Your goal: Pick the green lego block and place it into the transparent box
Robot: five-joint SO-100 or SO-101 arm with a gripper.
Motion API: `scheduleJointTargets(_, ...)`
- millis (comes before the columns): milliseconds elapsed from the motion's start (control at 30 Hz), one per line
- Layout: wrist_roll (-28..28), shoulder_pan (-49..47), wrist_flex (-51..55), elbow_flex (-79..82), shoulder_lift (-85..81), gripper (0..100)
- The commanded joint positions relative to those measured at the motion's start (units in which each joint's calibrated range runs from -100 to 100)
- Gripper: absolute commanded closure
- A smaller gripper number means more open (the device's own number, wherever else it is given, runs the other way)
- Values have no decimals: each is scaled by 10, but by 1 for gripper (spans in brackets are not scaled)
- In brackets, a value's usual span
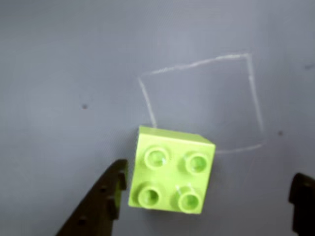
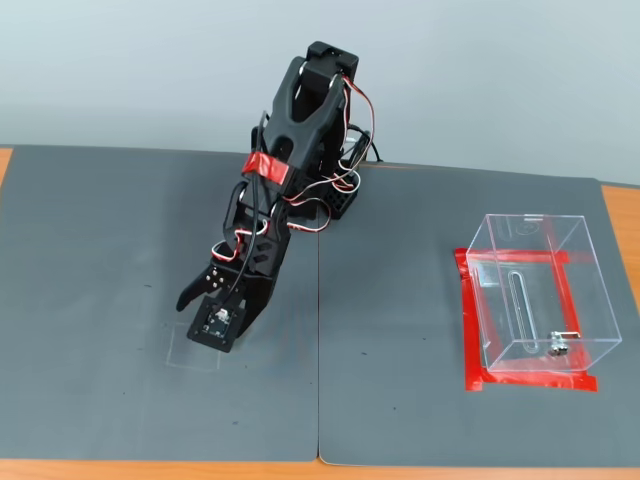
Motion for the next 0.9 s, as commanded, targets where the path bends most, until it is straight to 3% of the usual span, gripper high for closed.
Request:
scheduleJointTargets(0, 3, -7, -8, -24, 11, 63)
scheduleJointTargets(433, 1, -3, -1, -36, 25, 63)
scheduleJointTargets(667, 2, -3, 0, -34, 25, 79)
scheduleJointTargets(867, 2, -3, 0, -32, 24, 82)
